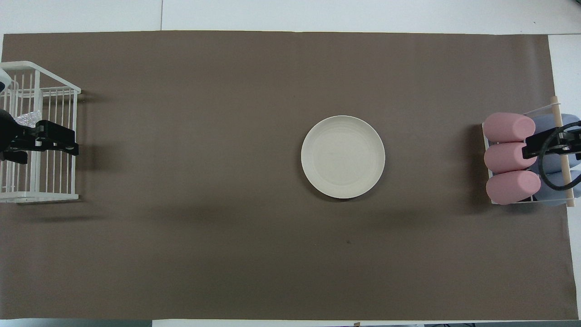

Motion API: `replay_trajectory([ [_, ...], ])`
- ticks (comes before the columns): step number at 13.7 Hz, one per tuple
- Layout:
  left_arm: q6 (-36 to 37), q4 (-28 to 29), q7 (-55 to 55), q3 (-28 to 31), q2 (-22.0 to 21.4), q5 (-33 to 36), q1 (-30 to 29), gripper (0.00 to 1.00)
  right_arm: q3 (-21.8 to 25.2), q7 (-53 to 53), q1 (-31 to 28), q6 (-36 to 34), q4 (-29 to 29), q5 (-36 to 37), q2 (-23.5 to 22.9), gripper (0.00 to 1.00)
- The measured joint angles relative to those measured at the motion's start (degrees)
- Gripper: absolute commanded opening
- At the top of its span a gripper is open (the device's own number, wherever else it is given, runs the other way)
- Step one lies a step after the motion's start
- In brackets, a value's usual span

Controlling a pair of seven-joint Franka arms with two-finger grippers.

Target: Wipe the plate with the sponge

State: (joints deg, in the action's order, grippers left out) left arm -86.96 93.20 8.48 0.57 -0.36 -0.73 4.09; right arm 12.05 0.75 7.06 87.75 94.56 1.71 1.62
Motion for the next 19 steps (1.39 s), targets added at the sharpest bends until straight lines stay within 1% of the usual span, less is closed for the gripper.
replay_trajectory([
  [2,0.0,0.03,1.1,0.04,0.0,0.0,-0.01,1.0,-0.97,-5.56,0.02,0.0,0.0,-0.45,0.03,1.0],
  [4,0.02,0.46,1.95,-0.02,0.01,1.46,0.05,1.0,-2.13,-14.43,0.08,0.0,0.0,-2.75,0.03,1.0],
  [7,0.03,2.23,4.51,-0.46,0.33,10.41,1.23,1.0,-2.46,-27.17,0.07,0.0,0.0,-7.22,0.07,1.0],
  [9,-0.21,3.36,5.8,-0.64,1.7,17.57,2.33,1.0,-2.53,-35.53,0.07,-0.02,0.0,-8.87,0.15,1.0],
  [10,-1.2,3.68,5.9,-0.66,3.18,21.13,2.59,1.0,-2.64,-38.69,0.07,-0.2,0.0,-9.2,0.16,1.0],
  [12,-4.59,4.02,6.03,-0.67,7.49,28.37,3.09,1.0,-2.86,-46.29,0.08,-0.89,0.0,-9.34,0.22,1.0],
  [14,-7.89,4.25,6.15,-0.67,11.61,35.01,3.12,1.0,-3.84,-56.29,0.12,-1.15,0.0,-9.56,0.38,1.0],
  [17,-9.03,5.04,6.22,-0.7,16.12,43.75,3.16,1.0,-7.35,-73.52,0.63,-2.29,0.0,-12.32,1.04,1.0],
  [19,-9.03,5.13,6.23,-0.72,18.59,48.59,3.2,1.0,-8.82,-79.42,2.1,-2.39,0.0,-12.53,1.39,1.0],
])
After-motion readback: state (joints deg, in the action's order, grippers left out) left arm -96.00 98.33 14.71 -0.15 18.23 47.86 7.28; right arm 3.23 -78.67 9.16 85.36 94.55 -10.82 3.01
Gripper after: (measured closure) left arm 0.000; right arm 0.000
